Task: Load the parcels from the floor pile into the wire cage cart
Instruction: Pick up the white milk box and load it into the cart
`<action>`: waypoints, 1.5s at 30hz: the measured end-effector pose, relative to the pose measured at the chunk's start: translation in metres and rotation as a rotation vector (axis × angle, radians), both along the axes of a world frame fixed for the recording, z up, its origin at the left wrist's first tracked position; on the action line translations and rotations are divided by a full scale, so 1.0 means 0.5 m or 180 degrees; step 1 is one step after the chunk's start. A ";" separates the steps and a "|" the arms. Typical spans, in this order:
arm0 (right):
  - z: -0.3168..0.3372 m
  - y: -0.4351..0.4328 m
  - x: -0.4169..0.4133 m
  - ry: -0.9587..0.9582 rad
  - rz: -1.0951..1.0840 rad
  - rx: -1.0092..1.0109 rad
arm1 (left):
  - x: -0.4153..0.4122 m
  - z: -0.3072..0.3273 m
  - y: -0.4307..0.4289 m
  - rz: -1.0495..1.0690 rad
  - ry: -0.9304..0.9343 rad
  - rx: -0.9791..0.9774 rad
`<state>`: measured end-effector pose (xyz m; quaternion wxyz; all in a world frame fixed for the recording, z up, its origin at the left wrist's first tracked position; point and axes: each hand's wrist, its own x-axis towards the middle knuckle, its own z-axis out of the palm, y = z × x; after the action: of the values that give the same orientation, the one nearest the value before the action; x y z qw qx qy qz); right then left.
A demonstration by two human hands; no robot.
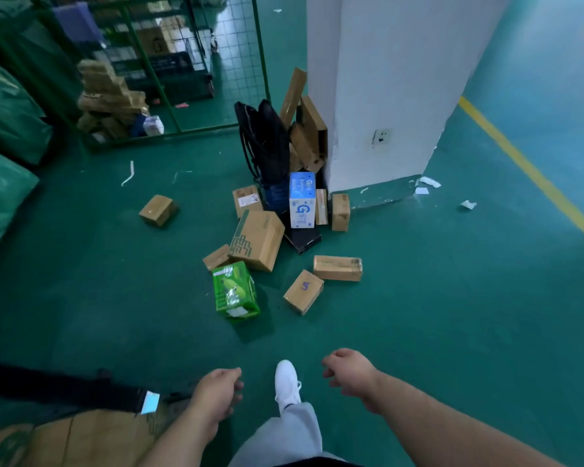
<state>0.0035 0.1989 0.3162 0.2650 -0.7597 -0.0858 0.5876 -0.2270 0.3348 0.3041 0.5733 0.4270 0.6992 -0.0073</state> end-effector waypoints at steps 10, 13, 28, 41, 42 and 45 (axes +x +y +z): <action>0.039 0.232 0.241 -0.0676 -0.0528 -0.0103 | 0.318 0.061 0.361 -0.0811 -0.0389 0.0137; 0.036 0.276 0.284 -0.0688 -0.0586 -0.0125 | 0.406 0.081 0.431 -0.0952 -0.0352 0.0189; -0.044 0.541 0.754 -0.0824 0.0617 -0.0566 | 0.801 0.062 0.636 -0.0790 -0.0006 0.0000; -0.042 0.907 0.843 -0.0718 0.1190 -0.0315 | 0.853 0.049 0.842 -0.0521 0.0135 -0.0188; -0.044 0.914 0.833 -0.0730 0.1196 -0.0389 | 0.851 0.043 0.867 -0.0543 0.0135 -0.0204; -0.066 0.941 0.814 -0.0776 0.1302 -0.0536 | 0.854 0.010 0.956 -0.0611 0.0143 -0.0217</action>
<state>0.4104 0.6693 0.2830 0.0640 -0.8112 -0.2198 0.5381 0.2001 0.8130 0.3091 0.5683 0.4720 0.6671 -0.0956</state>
